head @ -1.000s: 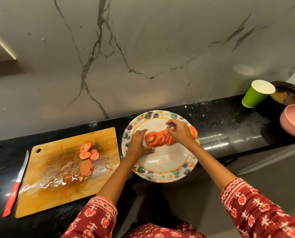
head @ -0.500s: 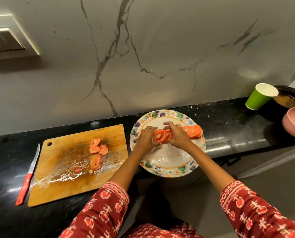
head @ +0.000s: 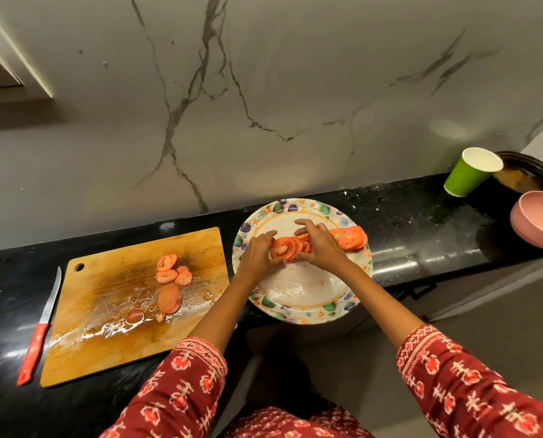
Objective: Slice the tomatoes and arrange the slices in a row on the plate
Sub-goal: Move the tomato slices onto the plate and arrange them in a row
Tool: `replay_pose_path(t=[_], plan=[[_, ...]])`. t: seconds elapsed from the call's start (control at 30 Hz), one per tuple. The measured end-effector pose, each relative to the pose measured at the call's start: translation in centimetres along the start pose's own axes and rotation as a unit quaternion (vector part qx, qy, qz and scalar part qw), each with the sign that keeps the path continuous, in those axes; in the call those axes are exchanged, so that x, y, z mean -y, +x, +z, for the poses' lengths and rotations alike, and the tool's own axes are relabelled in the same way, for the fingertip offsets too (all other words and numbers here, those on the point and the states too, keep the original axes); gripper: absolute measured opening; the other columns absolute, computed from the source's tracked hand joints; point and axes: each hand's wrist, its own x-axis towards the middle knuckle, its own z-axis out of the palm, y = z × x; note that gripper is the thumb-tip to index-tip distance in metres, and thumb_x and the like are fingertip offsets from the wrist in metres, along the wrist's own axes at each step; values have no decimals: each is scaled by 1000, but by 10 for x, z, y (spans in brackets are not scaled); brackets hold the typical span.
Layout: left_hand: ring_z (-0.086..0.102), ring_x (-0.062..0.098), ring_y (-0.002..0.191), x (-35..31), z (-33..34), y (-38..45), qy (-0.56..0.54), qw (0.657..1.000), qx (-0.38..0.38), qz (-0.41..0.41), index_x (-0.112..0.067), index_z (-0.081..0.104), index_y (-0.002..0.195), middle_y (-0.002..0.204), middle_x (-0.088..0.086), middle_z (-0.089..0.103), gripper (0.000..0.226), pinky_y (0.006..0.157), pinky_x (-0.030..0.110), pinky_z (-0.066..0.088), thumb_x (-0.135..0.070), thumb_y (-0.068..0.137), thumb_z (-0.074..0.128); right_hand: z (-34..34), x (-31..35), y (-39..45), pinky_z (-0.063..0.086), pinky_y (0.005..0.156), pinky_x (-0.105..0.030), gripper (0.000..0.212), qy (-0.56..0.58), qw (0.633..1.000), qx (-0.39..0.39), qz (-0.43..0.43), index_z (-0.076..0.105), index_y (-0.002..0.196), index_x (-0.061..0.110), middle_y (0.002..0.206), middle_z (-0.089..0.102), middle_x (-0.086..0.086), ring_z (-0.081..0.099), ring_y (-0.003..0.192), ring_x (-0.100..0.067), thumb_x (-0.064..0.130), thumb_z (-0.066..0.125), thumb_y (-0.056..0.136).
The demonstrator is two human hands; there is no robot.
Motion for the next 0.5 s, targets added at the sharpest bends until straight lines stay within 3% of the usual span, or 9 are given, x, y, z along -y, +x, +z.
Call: replay_pose_path(t=[0.17,0.3,0.4,0.5], plan=[[43,25,125,-2,1,-1,-27,1000,9,-9,-19,32,140,135,9,48,78,99,44,42,-32,75,74,3,-1,1,40,84,-28,71,3,1000,-4,16,33,139,19,126,58,-3,44,115,-21,18,72,79],[32,27,133,-2,-3,-4,-22,999,-21,-12,-18,27,143,144,9,38,81,105,45,34,-29,77,72,3,1,-3,41,84,-30,68,15,1000,-19,12,36,137,17,125,58,-5,46,113,-22,19,72,79],[36,26,131,4,-9,-13,-46,996,-77,18,-15,36,139,138,9,45,64,104,42,35,-23,83,66,1,6,-4,48,84,-36,56,43,996,-73,13,43,131,14,114,61,-8,51,106,-23,23,70,82],[46,23,118,20,-19,-25,-58,986,-149,45,-13,50,128,122,8,57,43,93,32,40,-14,87,61,4,20,-4,50,82,-40,45,63,993,-102,13,48,126,12,106,64,-8,54,100,-24,21,66,85]])
